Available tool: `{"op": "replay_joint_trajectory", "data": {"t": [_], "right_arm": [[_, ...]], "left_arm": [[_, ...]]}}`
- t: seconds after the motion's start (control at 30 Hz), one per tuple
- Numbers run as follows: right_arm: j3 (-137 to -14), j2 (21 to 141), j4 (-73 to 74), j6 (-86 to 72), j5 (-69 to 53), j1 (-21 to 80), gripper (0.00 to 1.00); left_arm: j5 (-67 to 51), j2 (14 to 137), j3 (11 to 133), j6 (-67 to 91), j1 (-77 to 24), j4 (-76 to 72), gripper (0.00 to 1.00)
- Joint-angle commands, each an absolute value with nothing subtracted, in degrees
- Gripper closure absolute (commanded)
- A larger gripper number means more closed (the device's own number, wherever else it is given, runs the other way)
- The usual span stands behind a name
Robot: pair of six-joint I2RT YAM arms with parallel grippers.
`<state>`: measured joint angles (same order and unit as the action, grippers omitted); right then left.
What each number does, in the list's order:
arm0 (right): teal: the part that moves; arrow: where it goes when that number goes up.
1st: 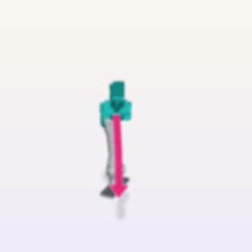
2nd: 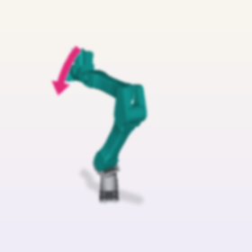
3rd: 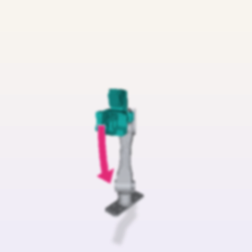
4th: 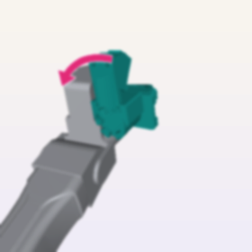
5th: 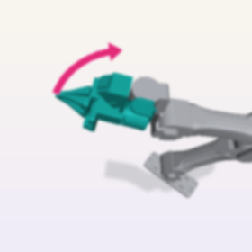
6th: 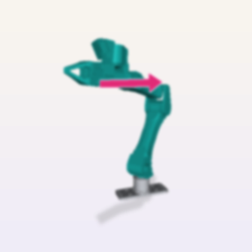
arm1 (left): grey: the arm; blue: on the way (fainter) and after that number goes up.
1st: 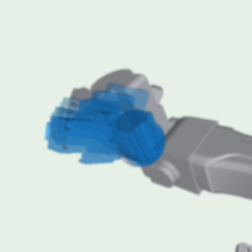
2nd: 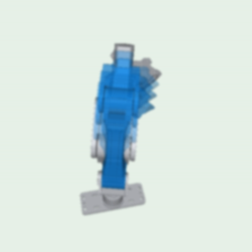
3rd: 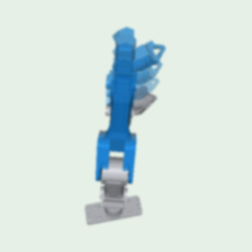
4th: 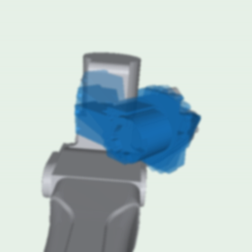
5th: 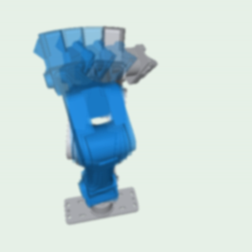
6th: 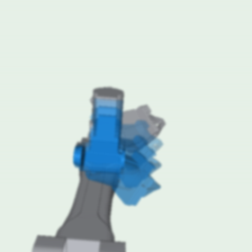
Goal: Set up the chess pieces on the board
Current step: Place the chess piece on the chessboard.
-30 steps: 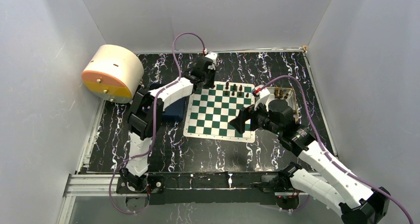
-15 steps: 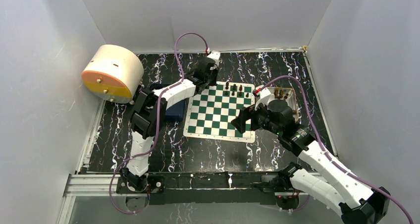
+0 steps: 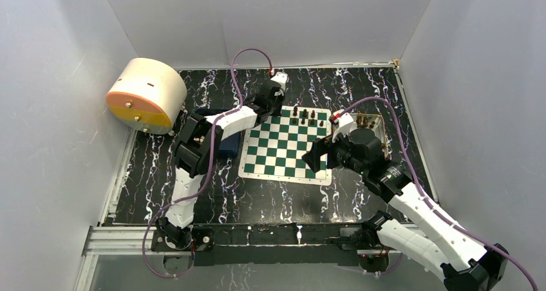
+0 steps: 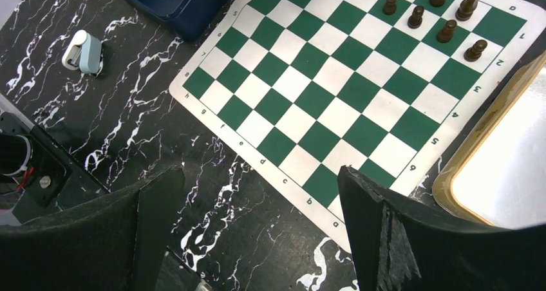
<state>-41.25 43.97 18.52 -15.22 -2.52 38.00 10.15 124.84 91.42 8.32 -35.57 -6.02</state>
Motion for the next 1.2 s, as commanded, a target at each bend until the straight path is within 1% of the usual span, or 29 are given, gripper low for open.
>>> {"op": "replay_joint_trajectory", "data": {"t": [0.0, 0.53, 0.73, 0.77, 0.83, 0.93, 1.07, 1.17], "right_arm": [[-44.7, 43.2, 18.1, -14.4, -1.0, 38.2, 0.01], [-45.1, 43.1, 18.4, -14.3, -0.9, 38.2, 0.01], [-45.2, 42.8, 18.7, -14.1, -0.7, 38.2, 0.01], [-45.3, 42.8, 18.8, -14.0, -0.6, 38.1, 0.01], [-45.3, 42.8, 18.9, -13.9, -0.5, 38.2, 0.01], [-45.4, 42.9, 18.9, -13.9, -0.4, 38.2, 0.01], [-45.1, 43.1, 18.8, -14.6, -0.5, 38.2, 0.01], [-44.8, 43.6, 18.5, -15.4, -0.4, 38.1, 0.01]], "left_arm": [[11.8, 124.5, 91.3, 7.4, -35.4, -8.2, 1.00], [10.9, 126.0, 91.0, 7.2, -35.3, -8.7, 1.00], [11.5, 126.4, 90.7, 7.1, -35.3, -8.8, 0.96], [11.6, 126.4, 90.7, 7.0, -35.3, -8.8, 0.95], [11.8, 126.4, 90.7, 7.0, -35.3, -8.7, 0.88], [11.9, 126.2, 90.7, 6.8, -35.3, -8.6, 0.83], [11.0, 125.3, 91.4, 6.9, -35.3, -7.4, 0.70], [9.1, 124.4, 93.4, 7.7, -35.3, -4.6, 0.64]]}}
